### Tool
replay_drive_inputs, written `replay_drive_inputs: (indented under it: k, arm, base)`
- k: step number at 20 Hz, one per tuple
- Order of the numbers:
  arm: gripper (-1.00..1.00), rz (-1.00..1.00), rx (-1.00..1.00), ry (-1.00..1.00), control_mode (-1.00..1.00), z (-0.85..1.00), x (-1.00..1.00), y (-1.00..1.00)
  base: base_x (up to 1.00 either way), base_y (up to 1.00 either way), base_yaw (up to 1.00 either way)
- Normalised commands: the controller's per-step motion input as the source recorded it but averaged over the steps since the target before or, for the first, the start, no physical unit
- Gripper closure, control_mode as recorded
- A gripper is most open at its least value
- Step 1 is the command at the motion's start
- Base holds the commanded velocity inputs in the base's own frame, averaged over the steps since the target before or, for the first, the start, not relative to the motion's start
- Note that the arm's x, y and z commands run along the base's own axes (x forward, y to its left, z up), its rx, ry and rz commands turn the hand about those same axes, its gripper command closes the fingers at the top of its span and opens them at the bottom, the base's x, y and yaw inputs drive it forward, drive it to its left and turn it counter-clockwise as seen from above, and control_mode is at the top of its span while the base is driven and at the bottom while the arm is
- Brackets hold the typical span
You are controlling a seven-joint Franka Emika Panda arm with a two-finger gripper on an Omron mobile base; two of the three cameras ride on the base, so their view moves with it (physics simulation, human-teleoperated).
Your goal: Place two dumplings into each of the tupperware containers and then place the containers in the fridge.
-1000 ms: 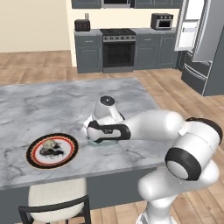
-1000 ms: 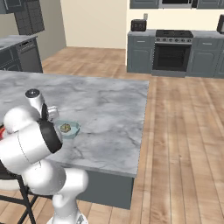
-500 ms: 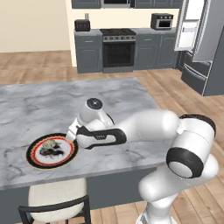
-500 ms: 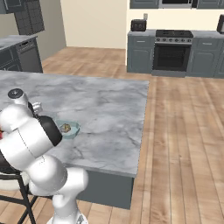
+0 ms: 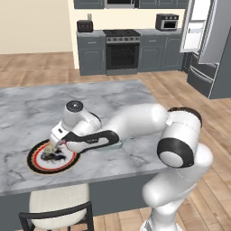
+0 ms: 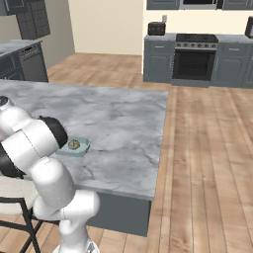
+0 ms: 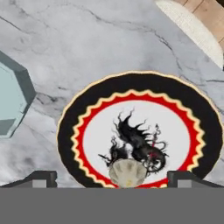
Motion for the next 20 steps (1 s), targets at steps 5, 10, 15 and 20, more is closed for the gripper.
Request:
replay_drive_inputs:
  k: [5, 10, 15, 20]
  arm:
    - [-1.0, -0.18, 0.0, 0.25, -1.0, -0.01, 0.33, 0.41]
    - [-1.0, -0.1, 0.0, 0.24, -1.0, -0.34, 0.33, 0.19]
    - [-1.0, -0.09, 0.02, 0.03, -1.0, -0.62, 0.21, 0.13]
    - [-1.0, -0.09, 0.09, -0.03, -1.0, -0.42, 0.06, 0.19]
  base:
    - [0.0, 0.0, 0.0]
    - [0.0, 0.0, 0.0]
    - [0.0, 0.0, 0.0]
    - [0.0, 0.0, 0.0]
